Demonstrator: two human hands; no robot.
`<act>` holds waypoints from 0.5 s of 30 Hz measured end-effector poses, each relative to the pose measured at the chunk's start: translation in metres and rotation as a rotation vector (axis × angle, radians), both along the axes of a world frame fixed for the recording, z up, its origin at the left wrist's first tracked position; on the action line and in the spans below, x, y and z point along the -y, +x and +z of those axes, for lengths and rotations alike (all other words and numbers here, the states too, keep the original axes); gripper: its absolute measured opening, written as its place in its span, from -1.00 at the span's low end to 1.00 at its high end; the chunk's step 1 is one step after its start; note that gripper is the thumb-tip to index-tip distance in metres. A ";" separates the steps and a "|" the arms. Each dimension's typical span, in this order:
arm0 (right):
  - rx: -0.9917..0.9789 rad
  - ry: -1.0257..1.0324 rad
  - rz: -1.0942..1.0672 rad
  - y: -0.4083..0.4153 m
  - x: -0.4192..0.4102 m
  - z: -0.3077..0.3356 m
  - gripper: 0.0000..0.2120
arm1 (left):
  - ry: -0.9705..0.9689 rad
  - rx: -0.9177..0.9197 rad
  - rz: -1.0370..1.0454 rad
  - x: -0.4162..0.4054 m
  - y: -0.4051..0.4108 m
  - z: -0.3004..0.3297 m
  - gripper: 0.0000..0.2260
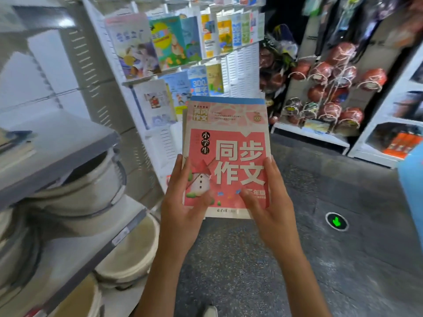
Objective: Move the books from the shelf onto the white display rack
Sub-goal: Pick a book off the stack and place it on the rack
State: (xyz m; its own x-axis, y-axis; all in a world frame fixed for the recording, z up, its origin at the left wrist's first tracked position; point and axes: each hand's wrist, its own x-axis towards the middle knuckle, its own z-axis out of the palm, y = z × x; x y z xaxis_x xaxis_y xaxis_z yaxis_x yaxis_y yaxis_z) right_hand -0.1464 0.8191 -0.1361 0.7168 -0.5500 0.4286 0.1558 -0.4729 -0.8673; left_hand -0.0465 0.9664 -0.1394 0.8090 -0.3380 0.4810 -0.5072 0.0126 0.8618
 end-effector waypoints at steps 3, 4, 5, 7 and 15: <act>0.014 0.003 -0.056 0.028 0.040 0.007 -0.25 | -0.022 -0.002 -0.085 0.048 0.039 0.004 -0.33; 0.013 0.013 -0.072 0.038 0.052 0.011 -0.25 | -0.019 0.008 -0.099 0.062 0.051 0.006 -0.34; 0.013 0.025 -0.089 0.049 0.064 0.014 -0.25 | -0.019 0.016 -0.115 0.077 0.064 0.009 -0.35; 0.017 0.054 -0.115 0.072 0.086 0.017 -0.25 | -0.029 0.010 -0.145 0.102 0.091 0.012 -0.35; 0.006 0.083 -0.208 0.135 0.162 0.006 -0.28 | 0.016 0.009 -0.237 0.192 0.167 0.001 -0.35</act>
State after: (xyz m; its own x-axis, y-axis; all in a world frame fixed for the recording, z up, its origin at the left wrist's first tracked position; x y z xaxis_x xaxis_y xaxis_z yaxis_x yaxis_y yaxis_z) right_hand -0.0112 0.6570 -0.1306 0.5818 -0.7192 0.3799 0.0678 -0.4226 -0.9038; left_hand 0.1201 0.7744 -0.1389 0.7018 -0.5258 0.4807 -0.4989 0.1188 0.8585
